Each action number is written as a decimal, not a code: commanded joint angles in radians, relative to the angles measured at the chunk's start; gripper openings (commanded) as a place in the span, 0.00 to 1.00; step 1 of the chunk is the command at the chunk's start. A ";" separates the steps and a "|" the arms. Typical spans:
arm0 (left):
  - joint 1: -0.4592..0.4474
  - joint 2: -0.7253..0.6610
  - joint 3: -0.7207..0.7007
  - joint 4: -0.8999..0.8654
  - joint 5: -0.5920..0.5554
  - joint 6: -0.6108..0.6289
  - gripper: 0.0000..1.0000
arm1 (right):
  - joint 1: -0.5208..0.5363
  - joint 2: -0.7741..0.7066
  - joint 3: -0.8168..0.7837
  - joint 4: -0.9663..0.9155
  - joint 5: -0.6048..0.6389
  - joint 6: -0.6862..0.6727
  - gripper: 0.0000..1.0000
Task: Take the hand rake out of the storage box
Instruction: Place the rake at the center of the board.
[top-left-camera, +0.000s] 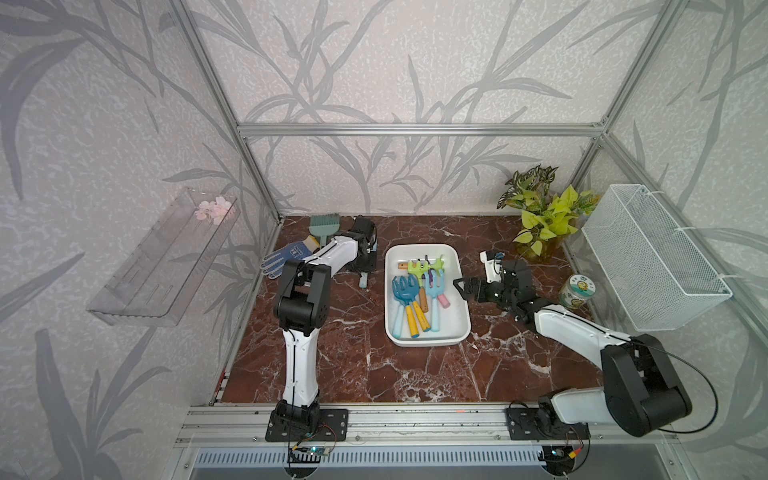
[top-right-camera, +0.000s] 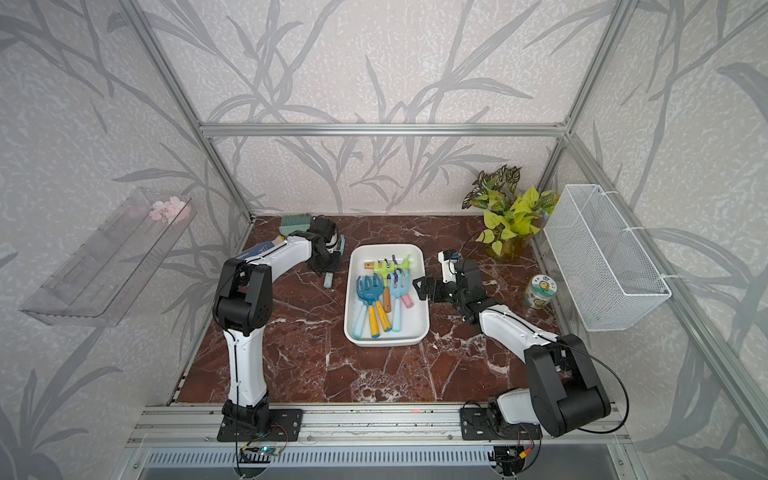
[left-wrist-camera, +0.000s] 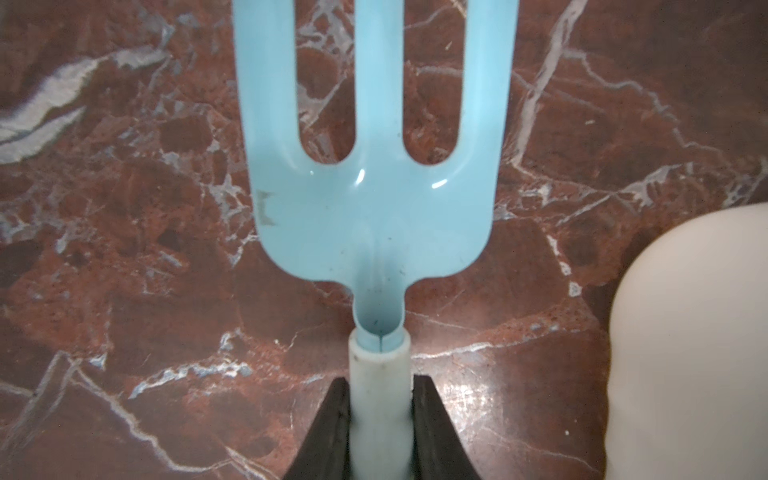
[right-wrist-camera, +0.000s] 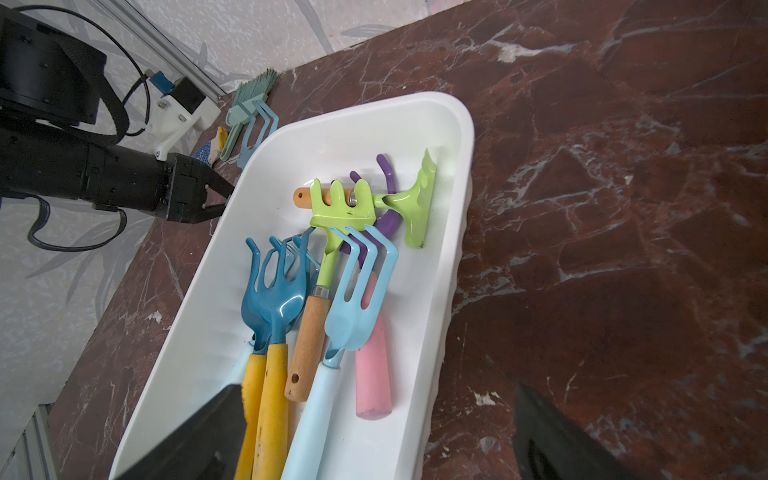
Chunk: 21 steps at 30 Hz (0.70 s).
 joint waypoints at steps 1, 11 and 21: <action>0.005 0.027 0.039 -0.029 -0.005 -0.022 0.22 | 0.004 0.014 0.029 -0.014 0.013 0.003 1.00; 0.003 0.051 0.050 -0.041 -0.001 -0.018 0.31 | 0.006 0.015 0.033 -0.020 0.016 0.003 1.00; 0.002 -0.028 -0.019 0.025 -0.014 -0.026 0.68 | 0.038 -0.025 0.068 -0.123 0.064 -0.027 0.99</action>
